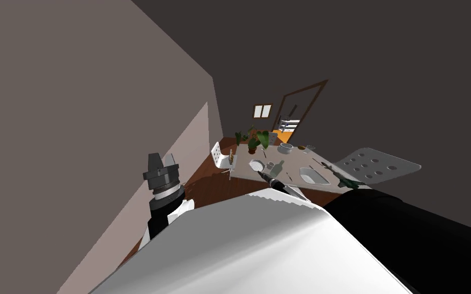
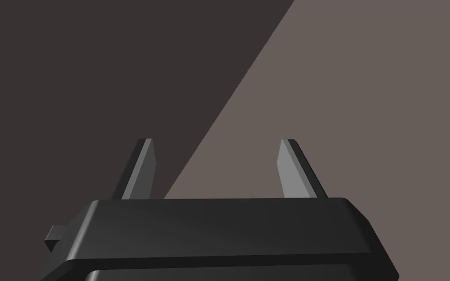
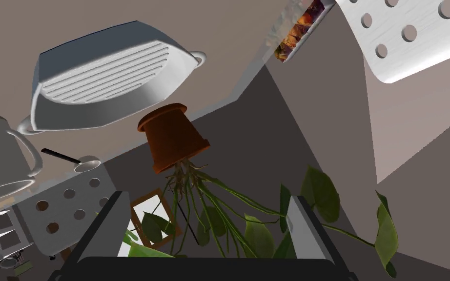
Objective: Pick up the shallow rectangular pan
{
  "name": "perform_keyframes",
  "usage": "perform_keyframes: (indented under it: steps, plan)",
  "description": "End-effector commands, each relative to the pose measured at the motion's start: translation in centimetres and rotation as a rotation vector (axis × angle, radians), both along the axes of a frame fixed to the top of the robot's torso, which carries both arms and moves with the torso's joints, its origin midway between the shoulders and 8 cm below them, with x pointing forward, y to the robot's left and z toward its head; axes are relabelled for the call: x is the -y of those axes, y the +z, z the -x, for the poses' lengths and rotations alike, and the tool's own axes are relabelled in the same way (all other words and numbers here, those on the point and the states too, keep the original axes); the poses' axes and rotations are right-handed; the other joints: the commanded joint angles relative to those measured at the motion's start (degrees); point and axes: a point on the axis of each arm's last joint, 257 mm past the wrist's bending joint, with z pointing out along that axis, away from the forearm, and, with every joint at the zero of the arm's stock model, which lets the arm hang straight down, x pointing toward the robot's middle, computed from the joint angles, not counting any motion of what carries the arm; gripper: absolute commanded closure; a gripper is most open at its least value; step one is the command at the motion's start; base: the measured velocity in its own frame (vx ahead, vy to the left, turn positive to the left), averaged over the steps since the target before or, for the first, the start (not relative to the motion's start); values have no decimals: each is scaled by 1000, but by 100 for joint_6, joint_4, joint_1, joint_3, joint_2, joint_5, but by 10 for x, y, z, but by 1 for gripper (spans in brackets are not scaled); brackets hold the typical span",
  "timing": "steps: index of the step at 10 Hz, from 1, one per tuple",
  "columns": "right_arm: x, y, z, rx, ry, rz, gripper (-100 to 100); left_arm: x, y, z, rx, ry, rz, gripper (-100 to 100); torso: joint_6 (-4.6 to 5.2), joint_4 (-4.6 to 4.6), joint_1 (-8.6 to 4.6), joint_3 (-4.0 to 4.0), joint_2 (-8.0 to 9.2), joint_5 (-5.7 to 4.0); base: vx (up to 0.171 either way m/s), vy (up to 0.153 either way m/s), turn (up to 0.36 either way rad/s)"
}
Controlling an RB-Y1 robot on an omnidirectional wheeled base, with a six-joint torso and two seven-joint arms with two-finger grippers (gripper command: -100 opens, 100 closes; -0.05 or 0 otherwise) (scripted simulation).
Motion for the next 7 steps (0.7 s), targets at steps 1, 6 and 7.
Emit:
perform_keyframes:
  steps: [1, 6, 7]
  plan:
    - [18, -25, 17, -74, 13, 82, -100, 0, 0, 0, 0, 0, 0, 0, 0, 0, 0, 0, 0, 0, 5, 42, 166]
    - [83, -89, 80, -286, 42, 301, -100, 0, 0, 0, 0, 0, 0, 0, 0, -1, -4, -2, -4, -2, 13, 32, 245]
    - [84, -90, 81, -290, 40, 302, -100, 0, 0, 0, 0, 0, 0, 0, -4, -1, -1, -3, -6, -1, 17, 20, 136]
